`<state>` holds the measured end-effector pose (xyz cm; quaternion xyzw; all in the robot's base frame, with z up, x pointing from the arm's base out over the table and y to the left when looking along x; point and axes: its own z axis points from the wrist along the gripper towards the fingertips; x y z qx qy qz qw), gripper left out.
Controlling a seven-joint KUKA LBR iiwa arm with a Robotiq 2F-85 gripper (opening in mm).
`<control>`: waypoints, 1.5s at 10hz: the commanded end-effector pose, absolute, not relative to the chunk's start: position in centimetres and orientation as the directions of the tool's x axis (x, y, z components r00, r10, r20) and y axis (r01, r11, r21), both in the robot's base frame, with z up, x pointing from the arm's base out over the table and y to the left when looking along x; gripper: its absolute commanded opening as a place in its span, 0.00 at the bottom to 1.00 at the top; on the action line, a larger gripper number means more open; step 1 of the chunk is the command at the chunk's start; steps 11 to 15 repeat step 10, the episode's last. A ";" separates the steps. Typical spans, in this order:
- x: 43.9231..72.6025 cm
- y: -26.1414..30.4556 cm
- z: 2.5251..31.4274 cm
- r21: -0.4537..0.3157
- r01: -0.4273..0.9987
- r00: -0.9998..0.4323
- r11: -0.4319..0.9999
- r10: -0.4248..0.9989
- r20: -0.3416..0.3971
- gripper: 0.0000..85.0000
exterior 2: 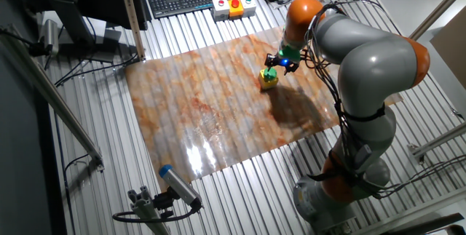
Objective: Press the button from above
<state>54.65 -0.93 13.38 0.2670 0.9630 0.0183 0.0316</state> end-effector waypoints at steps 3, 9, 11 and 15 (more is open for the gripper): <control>54.7 -0.9 13.5 0.061 0.512 -0.856 0.857 0.514 -0.045 0.80; 55.0 -0.6 13.3 0.081 0.519 -0.852 0.851 0.523 -0.029 0.80; 55.1 -0.6 13.2 0.081 0.519 -0.852 0.851 0.523 -0.027 0.80; 55.1 -0.6 13.2 0.081 0.519 -0.852 0.851 0.523 -0.027 0.80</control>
